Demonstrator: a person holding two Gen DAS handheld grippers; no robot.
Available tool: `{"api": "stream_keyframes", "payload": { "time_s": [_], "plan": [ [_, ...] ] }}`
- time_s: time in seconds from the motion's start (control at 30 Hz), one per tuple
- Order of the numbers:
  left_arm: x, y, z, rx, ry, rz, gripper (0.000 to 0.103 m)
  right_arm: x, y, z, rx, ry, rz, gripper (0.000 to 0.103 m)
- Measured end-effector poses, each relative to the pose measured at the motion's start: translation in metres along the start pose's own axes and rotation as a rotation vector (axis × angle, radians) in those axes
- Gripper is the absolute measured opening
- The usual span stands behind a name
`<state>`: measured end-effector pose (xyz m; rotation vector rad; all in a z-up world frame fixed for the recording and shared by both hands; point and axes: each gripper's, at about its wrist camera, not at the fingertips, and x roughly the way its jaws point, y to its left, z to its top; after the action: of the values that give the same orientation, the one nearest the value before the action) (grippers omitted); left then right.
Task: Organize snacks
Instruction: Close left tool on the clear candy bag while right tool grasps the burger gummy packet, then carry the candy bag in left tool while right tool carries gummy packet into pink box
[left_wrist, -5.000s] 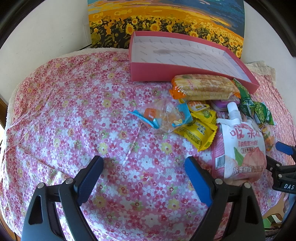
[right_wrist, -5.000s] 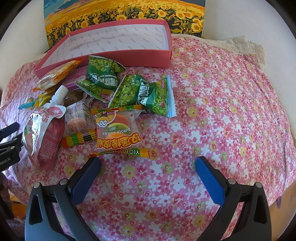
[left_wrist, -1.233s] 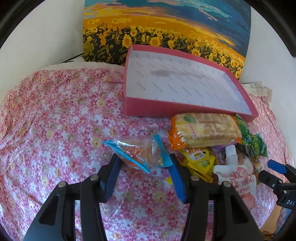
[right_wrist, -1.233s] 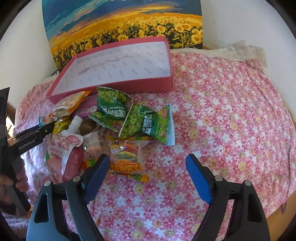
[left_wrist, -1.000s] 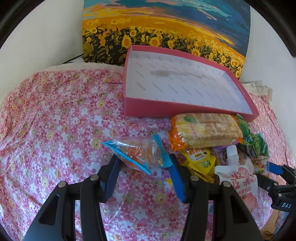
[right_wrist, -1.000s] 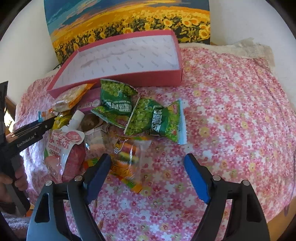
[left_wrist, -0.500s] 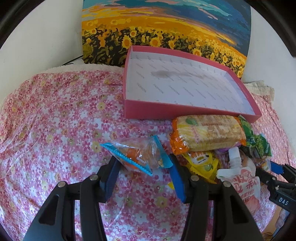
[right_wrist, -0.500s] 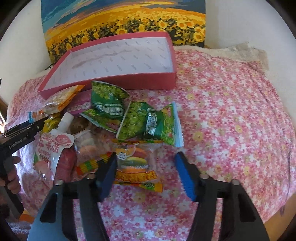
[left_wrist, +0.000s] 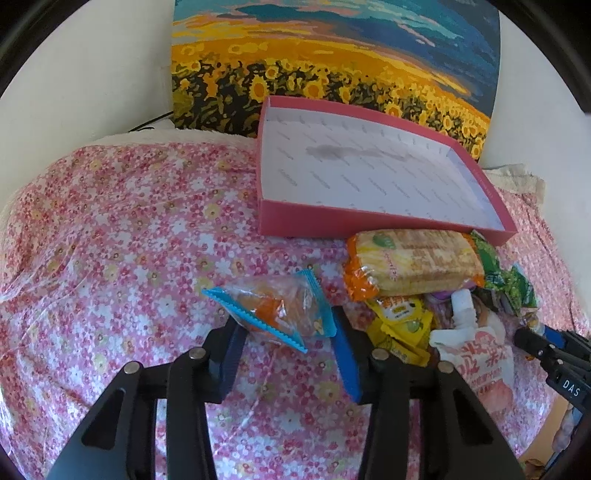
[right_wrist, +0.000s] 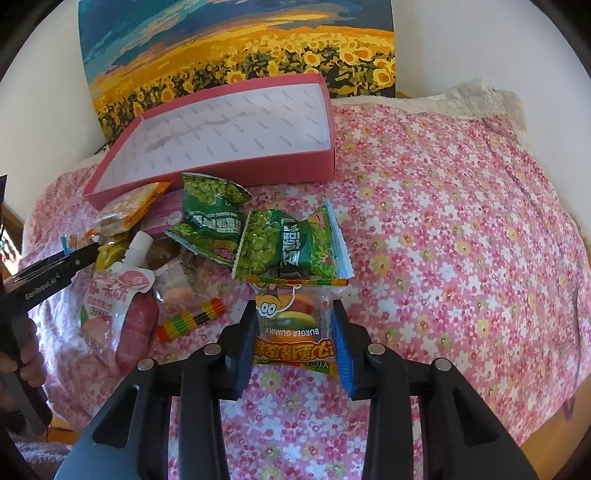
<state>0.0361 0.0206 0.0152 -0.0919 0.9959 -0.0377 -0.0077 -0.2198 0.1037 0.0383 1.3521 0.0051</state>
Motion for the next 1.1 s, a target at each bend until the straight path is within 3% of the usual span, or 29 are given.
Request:
{"api": "stream_keyframes", "payload": {
  "time_s": [0.2,0.3,0.67,1.1],
  "plan": [
    [-0.016,0.006,-0.004,-0.015,-0.010,-0.018,0.042,-0.014,0.002,-0.002,-0.015,-0.026,0.014,0.038],
    [-0.025,0.005,-0.006,-0.011,-0.018,-0.030,0.034,-0.022,0.002,-0.002,-0.017,-0.043,0.023,0.038],
    [-0.056,-0.002,-0.003,0.008,-0.058,-0.066,0.034,-0.038,0.007,0.005,-0.031,-0.082,0.064,0.037],
    [-0.066,-0.018,0.033,0.027,-0.095,-0.091,0.033,-0.049,0.015,0.028,-0.073,-0.091,0.120,0.037]
  ]
}}
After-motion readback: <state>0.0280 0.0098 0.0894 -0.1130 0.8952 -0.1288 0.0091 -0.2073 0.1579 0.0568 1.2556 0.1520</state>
